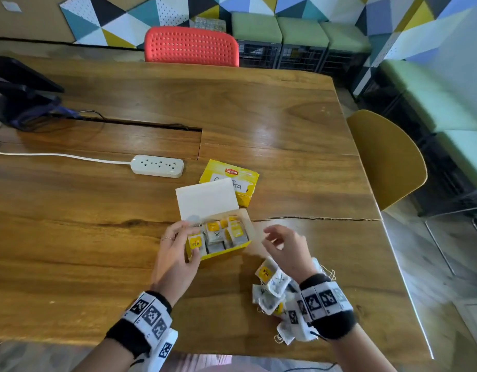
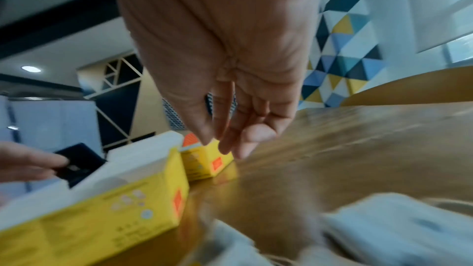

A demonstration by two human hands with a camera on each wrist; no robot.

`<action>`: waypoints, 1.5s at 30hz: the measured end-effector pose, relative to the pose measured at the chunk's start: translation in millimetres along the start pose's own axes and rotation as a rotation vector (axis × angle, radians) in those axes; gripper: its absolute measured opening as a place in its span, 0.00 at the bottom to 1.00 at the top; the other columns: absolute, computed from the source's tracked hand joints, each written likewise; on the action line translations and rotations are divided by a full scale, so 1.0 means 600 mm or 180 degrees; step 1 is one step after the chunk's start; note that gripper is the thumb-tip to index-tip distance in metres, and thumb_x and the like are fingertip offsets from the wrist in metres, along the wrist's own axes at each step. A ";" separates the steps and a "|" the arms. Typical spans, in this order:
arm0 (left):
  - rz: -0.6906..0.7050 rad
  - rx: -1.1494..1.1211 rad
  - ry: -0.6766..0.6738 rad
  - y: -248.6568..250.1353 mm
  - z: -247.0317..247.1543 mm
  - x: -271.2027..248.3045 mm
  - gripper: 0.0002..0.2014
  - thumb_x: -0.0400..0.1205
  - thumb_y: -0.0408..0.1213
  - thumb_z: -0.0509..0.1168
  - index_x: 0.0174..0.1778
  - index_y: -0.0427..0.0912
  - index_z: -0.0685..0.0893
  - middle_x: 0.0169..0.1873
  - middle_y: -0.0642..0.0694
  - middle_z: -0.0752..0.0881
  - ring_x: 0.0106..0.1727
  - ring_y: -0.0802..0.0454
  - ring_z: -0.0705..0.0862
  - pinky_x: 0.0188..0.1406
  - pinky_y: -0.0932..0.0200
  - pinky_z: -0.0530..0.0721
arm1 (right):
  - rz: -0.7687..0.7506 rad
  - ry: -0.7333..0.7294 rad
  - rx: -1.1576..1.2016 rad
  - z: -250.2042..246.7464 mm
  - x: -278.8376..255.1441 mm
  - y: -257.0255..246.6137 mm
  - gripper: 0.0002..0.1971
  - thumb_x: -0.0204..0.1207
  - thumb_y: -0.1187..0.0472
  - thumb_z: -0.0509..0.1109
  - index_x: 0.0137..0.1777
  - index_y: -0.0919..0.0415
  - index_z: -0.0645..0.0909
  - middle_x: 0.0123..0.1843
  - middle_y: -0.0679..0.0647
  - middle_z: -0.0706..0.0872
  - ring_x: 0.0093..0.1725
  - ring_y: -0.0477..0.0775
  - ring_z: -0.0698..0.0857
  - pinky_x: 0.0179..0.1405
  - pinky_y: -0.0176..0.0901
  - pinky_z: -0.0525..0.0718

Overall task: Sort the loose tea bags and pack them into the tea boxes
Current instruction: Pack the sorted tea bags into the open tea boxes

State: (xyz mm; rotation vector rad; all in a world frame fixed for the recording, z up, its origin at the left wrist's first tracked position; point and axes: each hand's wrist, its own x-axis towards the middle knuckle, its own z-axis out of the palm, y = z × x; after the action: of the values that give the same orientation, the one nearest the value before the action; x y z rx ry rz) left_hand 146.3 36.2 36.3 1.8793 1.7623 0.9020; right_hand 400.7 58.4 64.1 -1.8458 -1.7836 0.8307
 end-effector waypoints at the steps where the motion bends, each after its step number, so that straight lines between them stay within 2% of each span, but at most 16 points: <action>1: 0.0206 0.0042 0.0024 0.002 0.005 -0.008 0.19 0.73 0.27 0.72 0.59 0.44 0.83 0.65 0.46 0.76 0.68 0.51 0.75 0.65 0.59 0.75 | 0.0188 0.0067 -0.0114 -0.010 -0.012 0.026 0.09 0.76 0.65 0.72 0.55 0.57 0.85 0.44 0.49 0.88 0.38 0.42 0.84 0.41 0.20 0.77; 5: 0.0617 0.0223 -0.0032 0.022 0.029 -0.034 0.16 0.71 0.26 0.74 0.53 0.43 0.86 0.63 0.44 0.79 0.67 0.47 0.77 0.62 0.49 0.81 | 0.0855 -0.0030 -0.0760 -0.039 -0.053 0.121 0.17 0.77 0.70 0.67 0.64 0.58 0.82 0.59 0.57 0.83 0.58 0.56 0.82 0.61 0.45 0.79; 9: 0.0991 0.0221 -0.0365 0.040 0.061 -0.055 0.14 0.71 0.26 0.72 0.50 0.46 0.86 0.61 0.48 0.80 0.64 0.48 0.78 0.61 0.48 0.81 | 0.1789 -0.0429 -0.1125 -0.053 -0.087 0.162 0.22 0.77 0.62 0.69 0.71 0.59 0.73 0.68 0.64 0.71 0.70 0.66 0.71 0.69 0.52 0.72; 12: 0.1079 0.0177 -0.0648 0.049 0.083 -0.068 0.14 0.71 0.26 0.72 0.48 0.47 0.86 0.60 0.50 0.80 0.60 0.51 0.81 0.57 0.50 0.83 | 0.2075 -0.0258 -0.0864 -0.047 -0.096 0.175 0.24 0.73 0.57 0.75 0.65 0.64 0.73 0.65 0.64 0.73 0.66 0.64 0.73 0.63 0.48 0.74; 17: 0.1074 0.0099 -0.0967 0.060 0.112 -0.079 0.14 0.70 0.26 0.72 0.47 0.48 0.86 0.58 0.52 0.81 0.56 0.53 0.82 0.54 0.50 0.84 | 0.2047 0.0013 -0.0376 -0.048 -0.094 0.176 0.11 0.71 0.67 0.73 0.53 0.62 0.80 0.47 0.56 0.86 0.49 0.55 0.82 0.45 0.37 0.74; 19: 0.1028 0.0026 -0.1016 0.068 0.119 -0.077 0.13 0.72 0.27 0.71 0.48 0.48 0.86 0.57 0.53 0.81 0.55 0.55 0.82 0.56 0.51 0.83 | 0.1909 0.0138 -0.0106 -0.058 -0.100 0.167 0.07 0.70 0.67 0.74 0.48 0.61 0.83 0.41 0.54 0.87 0.45 0.53 0.85 0.45 0.38 0.81; 21: 0.1055 -0.0045 -0.1060 0.081 0.124 -0.073 0.11 0.74 0.30 0.70 0.49 0.48 0.86 0.56 0.54 0.80 0.56 0.57 0.81 0.58 0.53 0.83 | 0.1727 0.0229 0.0162 -0.068 -0.107 0.152 0.04 0.71 0.67 0.75 0.43 0.59 0.84 0.37 0.51 0.87 0.39 0.48 0.84 0.35 0.28 0.78; 23: 0.1105 -0.0226 -0.1183 0.097 0.127 -0.066 0.09 0.78 0.36 0.70 0.53 0.47 0.86 0.57 0.55 0.80 0.58 0.60 0.79 0.60 0.55 0.82 | 0.1630 0.0236 0.0472 -0.072 -0.110 0.133 0.04 0.71 0.64 0.76 0.40 0.56 0.84 0.36 0.49 0.87 0.35 0.47 0.84 0.31 0.29 0.79; 26: 0.0938 -0.0447 -0.1814 0.132 0.135 -0.056 0.23 0.78 0.53 0.68 0.68 0.49 0.79 0.66 0.55 0.78 0.67 0.60 0.75 0.68 0.58 0.76 | 0.1559 0.0312 0.0825 -0.065 -0.108 0.107 0.08 0.68 0.60 0.78 0.36 0.56 0.81 0.34 0.53 0.87 0.33 0.49 0.83 0.37 0.47 0.87; 29: 0.0595 -0.0378 -0.2477 0.166 0.144 -0.049 0.40 0.73 0.63 0.69 0.78 0.50 0.66 0.69 0.50 0.76 0.70 0.54 0.74 0.69 0.58 0.75 | 0.1514 0.0121 0.1359 -0.055 -0.111 0.077 0.12 0.67 0.61 0.81 0.37 0.62 0.78 0.33 0.56 0.83 0.33 0.51 0.83 0.34 0.44 0.88; 33: 0.0488 -0.0518 -0.2368 0.181 0.158 -0.040 0.24 0.83 0.41 0.65 0.75 0.45 0.70 0.54 0.43 0.86 0.52 0.50 0.85 0.49 0.60 0.81 | 0.1594 -0.0307 0.2386 -0.066 -0.115 0.059 0.15 0.71 0.61 0.78 0.47 0.74 0.81 0.41 0.64 0.88 0.41 0.59 0.87 0.52 0.52 0.87; 35: 0.0309 -0.0676 -0.2253 0.174 0.160 -0.035 0.17 0.86 0.34 0.60 0.71 0.43 0.74 0.49 0.42 0.88 0.42 0.54 0.86 0.39 0.63 0.81 | 0.1682 -0.0227 0.2673 -0.076 -0.110 0.068 0.11 0.73 0.62 0.76 0.48 0.71 0.83 0.48 0.65 0.90 0.47 0.60 0.90 0.56 0.51 0.88; 37: -0.0064 -0.1033 -0.2228 0.171 0.156 -0.031 0.13 0.87 0.34 0.56 0.67 0.40 0.78 0.47 0.45 0.89 0.38 0.58 0.88 0.34 0.69 0.82 | 0.1749 0.0160 0.2271 -0.080 -0.098 0.087 0.05 0.74 0.64 0.75 0.46 0.64 0.84 0.49 0.64 0.91 0.46 0.58 0.90 0.54 0.50 0.88; 39: -0.0557 -0.1593 -0.2254 0.168 0.149 -0.027 0.12 0.87 0.33 0.57 0.65 0.39 0.79 0.47 0.44 0.90 0.40 0.52 0.90 0.34 0.65 0.85 | 0.1647 0.0444 0.0893 -0.075 -0.080 0.116 0.04 0.74 0.61 0.76 0.44 0.60 0.86 0.45 0.56 0.91 0.42 0.52 0.89 0.51 0.47 0.87; 41: -0.1037 -0.2087 -0.2333 0.165 0.140 -0.022 0.11 0.86 0.31 0.60 0.63 0.38 0.78 0.47 0.39 0.90 0.42 0.45 0.91 0.35 0.60 0.86 | 0.1518 0.0243 -0.0160 -0.060 -0.065 0.128 0.09 0.74 0.55 0.75 0.48 0.61 0.86 0.45 0.52 0.89 0.44 0.50 0.86 0.49 0.40 0.82; 45: -0.1417 -0.2401 -0.2464 0.163 0.127 -0.013 0.08 0.87 0.30 0.56 0.57 0.35 0.79 0.51 0.33 0.88 0.44 0.41 0.90 0.37 0.59 0.88 | 0.1579 -0.0084 -0.0680 -0.024 -0.046 0.128 0.11 0.73 0.56 0.75 0.47 0.64 0.84 0.48 0.56 0.83 0.46 0.55 0.83 0.42 0.42 0.82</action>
State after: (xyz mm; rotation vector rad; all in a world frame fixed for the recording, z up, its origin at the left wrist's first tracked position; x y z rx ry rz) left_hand 269.7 27.0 47.9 1.0534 1.0627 0.4563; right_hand 467.2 26.8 25.4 -2.4841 -1.4911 0.8597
